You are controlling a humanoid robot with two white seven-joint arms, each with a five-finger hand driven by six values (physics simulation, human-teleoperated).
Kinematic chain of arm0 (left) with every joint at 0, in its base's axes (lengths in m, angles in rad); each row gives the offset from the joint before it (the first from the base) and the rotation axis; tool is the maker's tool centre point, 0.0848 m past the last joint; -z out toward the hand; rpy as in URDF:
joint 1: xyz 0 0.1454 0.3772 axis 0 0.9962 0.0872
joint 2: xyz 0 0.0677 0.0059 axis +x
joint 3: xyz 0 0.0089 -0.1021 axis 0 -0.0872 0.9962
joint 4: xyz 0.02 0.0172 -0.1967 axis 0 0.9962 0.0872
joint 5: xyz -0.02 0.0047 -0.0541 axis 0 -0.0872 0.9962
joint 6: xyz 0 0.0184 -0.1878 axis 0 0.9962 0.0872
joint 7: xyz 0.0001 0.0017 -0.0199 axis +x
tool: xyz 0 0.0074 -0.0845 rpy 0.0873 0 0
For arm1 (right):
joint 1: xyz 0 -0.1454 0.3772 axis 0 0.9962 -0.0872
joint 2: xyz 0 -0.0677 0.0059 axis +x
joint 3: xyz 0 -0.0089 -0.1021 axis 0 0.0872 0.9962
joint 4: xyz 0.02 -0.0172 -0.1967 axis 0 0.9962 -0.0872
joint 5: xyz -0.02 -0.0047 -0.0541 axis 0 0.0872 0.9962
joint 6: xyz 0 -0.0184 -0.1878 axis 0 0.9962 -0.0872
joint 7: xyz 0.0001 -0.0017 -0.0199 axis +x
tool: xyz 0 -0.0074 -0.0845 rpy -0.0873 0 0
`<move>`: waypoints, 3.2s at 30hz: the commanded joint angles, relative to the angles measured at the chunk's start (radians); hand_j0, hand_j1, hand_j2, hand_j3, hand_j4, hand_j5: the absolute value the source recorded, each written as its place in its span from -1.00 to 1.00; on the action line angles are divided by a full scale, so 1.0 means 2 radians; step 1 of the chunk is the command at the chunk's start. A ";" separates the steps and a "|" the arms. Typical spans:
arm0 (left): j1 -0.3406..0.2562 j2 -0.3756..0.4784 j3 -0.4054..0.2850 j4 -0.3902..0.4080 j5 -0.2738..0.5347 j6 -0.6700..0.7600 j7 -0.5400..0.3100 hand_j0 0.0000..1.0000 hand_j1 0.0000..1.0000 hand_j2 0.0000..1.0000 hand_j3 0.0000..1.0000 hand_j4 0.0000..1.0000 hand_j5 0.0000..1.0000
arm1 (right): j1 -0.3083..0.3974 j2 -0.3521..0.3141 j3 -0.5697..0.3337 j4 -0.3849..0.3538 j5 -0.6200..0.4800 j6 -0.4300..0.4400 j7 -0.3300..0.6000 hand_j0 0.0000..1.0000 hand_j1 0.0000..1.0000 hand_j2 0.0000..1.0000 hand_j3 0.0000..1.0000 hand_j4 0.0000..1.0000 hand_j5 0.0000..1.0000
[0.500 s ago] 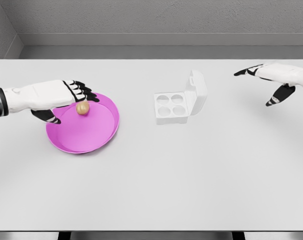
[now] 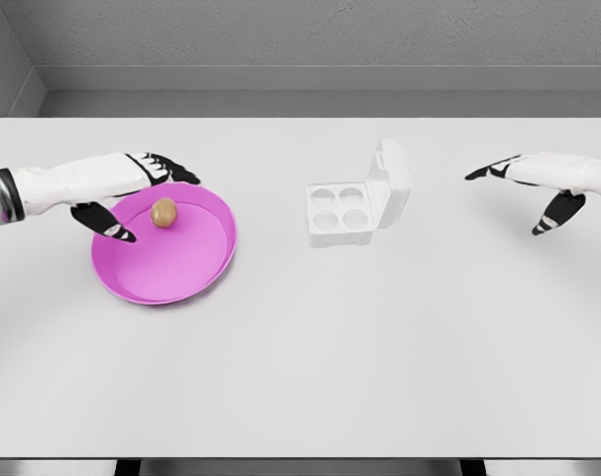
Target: Pack egg into the box and close the box lid
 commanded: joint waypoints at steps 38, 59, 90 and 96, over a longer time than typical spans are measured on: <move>-0.038 -0.044 -0.017 0.084 -0.075 0.001 0.000 0.75 0.75 0.75 0.75 0.75 0.75 | -0.005 -0.019 0.027 -0.007 0.000 -0.038 0.000 1.00 1.00 1.00 1.00 1.00 1.00; -0.035 -0.065 -0.004 0.118 -0.097 0.001 0.000 0.67 0.67 0.67 0.67 0.67 0.67 | -0.007 0.010 0.026 0.025 0.000 -0.033 0.000 1.00 1.00 1.00 1.00 1.00 1.00; -0.032 -0.087 -0.004 0.140 -0.106 0.001 0.000 0.71 0.71 0.71 0.71 0.71 0.71 | -0.014 0.020 0.022 0.045 0.001 -0.034 0.000 1.00 1.00 1.00 1.00 1.00 1.00; -0.032 -0.087 -0.003 0.140 -0.112 0.001 0.000 0.69 0.69 0.69 0.69 0.69 0.69 | -0.014 0.019 0.022 0.045 0.001 -0.034 0.000 1.00 1.00 1.00 1.00 1.00 1.00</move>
